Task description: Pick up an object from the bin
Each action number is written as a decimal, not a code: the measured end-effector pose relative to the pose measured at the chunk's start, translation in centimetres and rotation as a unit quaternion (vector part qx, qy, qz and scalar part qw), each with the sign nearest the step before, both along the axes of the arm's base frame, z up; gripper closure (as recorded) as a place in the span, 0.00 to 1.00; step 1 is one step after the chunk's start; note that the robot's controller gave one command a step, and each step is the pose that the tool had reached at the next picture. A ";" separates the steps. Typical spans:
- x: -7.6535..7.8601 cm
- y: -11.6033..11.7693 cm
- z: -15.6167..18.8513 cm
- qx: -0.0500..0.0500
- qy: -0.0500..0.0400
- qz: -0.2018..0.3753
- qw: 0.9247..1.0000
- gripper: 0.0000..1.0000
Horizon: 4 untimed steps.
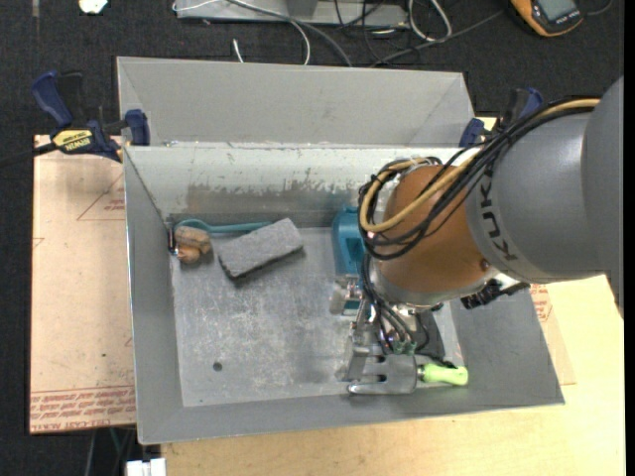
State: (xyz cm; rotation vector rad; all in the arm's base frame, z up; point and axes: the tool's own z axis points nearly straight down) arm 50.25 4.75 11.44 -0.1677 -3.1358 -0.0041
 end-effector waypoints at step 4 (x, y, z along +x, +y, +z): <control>4.9 -12.6 -1.8 0.001 -0.003 0.103 0.995 0.00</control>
Offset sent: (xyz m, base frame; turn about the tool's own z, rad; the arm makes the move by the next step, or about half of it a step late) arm -0.0006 -0.0776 0.0288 0.0450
